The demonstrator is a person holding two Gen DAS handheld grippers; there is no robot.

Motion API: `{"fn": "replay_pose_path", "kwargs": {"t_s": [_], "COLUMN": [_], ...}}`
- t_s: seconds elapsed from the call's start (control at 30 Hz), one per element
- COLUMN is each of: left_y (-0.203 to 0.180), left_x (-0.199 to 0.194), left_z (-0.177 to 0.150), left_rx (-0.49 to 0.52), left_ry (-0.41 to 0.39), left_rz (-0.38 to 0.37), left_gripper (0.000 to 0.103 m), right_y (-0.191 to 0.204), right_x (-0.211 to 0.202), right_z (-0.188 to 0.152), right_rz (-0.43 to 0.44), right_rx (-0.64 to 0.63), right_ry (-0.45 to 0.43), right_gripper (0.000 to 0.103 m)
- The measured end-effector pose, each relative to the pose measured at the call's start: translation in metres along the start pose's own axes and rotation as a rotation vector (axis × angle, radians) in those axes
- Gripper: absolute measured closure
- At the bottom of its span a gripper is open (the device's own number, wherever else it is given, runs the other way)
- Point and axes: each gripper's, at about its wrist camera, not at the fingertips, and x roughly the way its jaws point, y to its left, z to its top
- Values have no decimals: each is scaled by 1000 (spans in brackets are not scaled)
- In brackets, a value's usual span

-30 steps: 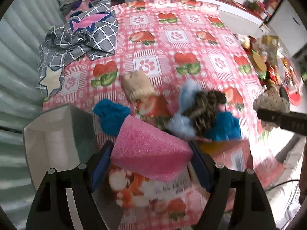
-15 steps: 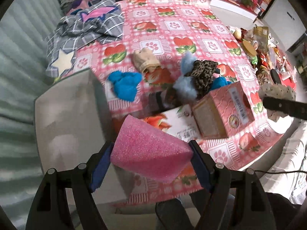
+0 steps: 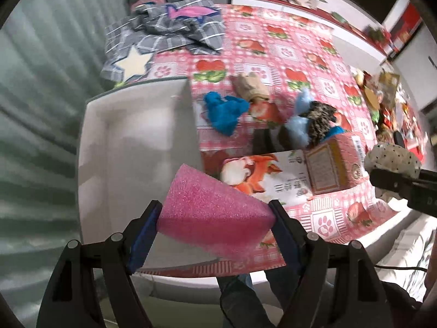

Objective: Organize soft objects
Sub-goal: 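Carry the sponge and scrunchie in both tools over the white box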

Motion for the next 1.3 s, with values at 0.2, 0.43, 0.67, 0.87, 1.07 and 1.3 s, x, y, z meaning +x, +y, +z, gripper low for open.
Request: {"fn": "replay_pose_path", "kwargs": {"t_s": [0.2,0.43,0.67,0.87,1.07,1.3], "left_y": [34,66,89,103,115,125], "left_x": [-6,-9,-7,-5,-1,3], "left_z": [-12,-26,-38,-47,-54,-61], "left_rx": [-98,-193,-261,-307,-341,-374], "left_ry": [-14,-14,1,9,20,38], "left_rz": [9,28,46,56,79,87], "left_gripper": [22,22,22,22,22,22], "right_y": [33,68,105,137,170,199], "right_x": [5,15,25,35,46,59], "right_z": [6,11,13,15,15,15], "right_rz": [6,14,17,26,43,58], "right_rx": [-86,-178,-280,-367,-438,-485], "right_ry": [21,48,66,81,102,131], "right_gripper": [66,66,66,66,66,66]}}
